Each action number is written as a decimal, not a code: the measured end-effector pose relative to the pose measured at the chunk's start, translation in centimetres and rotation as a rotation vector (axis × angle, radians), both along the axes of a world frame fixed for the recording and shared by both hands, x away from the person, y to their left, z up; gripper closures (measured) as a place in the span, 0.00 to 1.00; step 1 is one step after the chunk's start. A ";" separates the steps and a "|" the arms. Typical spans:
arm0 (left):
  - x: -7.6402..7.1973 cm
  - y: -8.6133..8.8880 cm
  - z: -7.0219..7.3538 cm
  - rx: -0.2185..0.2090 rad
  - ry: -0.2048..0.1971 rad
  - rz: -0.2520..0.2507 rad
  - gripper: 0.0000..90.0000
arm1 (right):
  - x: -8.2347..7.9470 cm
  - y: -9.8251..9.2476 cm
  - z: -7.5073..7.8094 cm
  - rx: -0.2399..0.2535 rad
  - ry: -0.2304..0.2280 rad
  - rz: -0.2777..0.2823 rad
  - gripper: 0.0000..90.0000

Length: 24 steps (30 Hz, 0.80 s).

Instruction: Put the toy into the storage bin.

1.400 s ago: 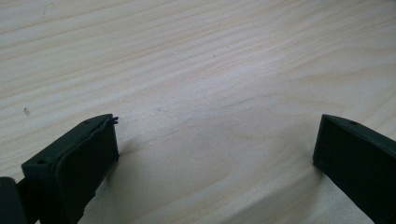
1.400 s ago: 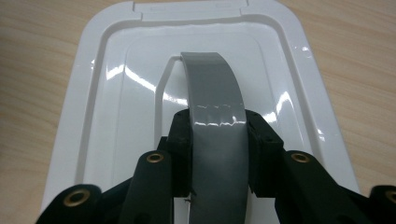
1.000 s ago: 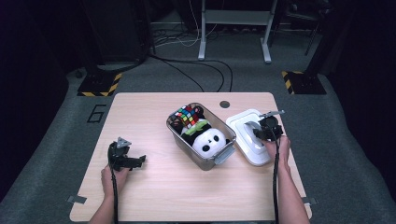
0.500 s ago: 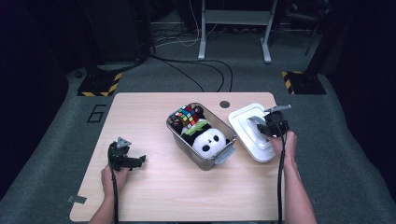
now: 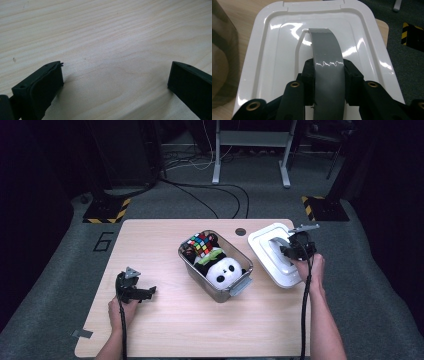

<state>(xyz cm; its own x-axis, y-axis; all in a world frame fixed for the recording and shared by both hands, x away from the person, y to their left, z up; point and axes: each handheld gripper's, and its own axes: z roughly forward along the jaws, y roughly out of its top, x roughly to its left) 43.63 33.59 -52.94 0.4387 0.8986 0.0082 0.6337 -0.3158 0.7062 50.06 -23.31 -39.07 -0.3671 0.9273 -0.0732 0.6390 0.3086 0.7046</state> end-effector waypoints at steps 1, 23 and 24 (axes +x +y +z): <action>0.0 -0.1 0.0 -0.008 -0.003 0.006 0.00 | 0.0 0.0 0.2 0.002 0.001 -0.001 0.74; 0.0 -0.1 0.0 -0.008 -0.003 0.006 0.00 | 0.2 1.9 4.4 0.008 -0.038 0.049 0.74; 0.0 -0.1 -0.1 -0.012 -0.005 0.010 0.00 | 0.2 1.9 4.5 0.010 -0.042 0.052 0.74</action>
